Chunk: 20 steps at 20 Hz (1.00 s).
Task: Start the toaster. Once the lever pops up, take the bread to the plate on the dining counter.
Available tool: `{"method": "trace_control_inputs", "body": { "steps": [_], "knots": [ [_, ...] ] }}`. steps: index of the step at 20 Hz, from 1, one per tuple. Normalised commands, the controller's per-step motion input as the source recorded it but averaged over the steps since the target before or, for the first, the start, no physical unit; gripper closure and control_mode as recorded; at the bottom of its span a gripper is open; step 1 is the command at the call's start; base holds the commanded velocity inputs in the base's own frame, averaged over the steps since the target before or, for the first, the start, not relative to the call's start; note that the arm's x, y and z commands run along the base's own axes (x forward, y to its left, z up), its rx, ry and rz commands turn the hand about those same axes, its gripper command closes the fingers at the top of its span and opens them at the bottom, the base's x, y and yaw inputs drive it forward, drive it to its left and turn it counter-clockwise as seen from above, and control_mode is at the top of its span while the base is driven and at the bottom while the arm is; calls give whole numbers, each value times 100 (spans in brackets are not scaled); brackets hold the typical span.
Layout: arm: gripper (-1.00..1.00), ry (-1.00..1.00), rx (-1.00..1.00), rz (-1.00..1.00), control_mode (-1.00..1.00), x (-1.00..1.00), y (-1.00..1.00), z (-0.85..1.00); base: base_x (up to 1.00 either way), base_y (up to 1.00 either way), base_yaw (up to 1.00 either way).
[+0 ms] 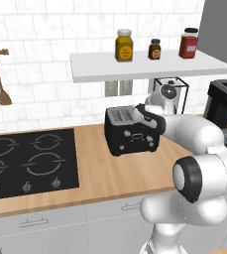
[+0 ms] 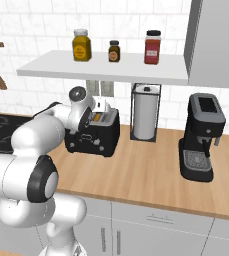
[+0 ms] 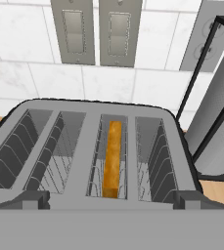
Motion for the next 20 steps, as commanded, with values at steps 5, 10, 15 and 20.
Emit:
{"method": "trace_control_inputs", "body": {
  "steps": [5,10,15,20],
  "knots": [
    [-100,0,0,0,-100,0,0,0,0,0,0],
    [-100,0,0,0,-100,0,0,0,0,0,0],
    [-100,0,0,0,-100,0,0,0,0,0,0],
    [-100,0,0,0,-100,0,0,0,0,0,0]
  ]
}}
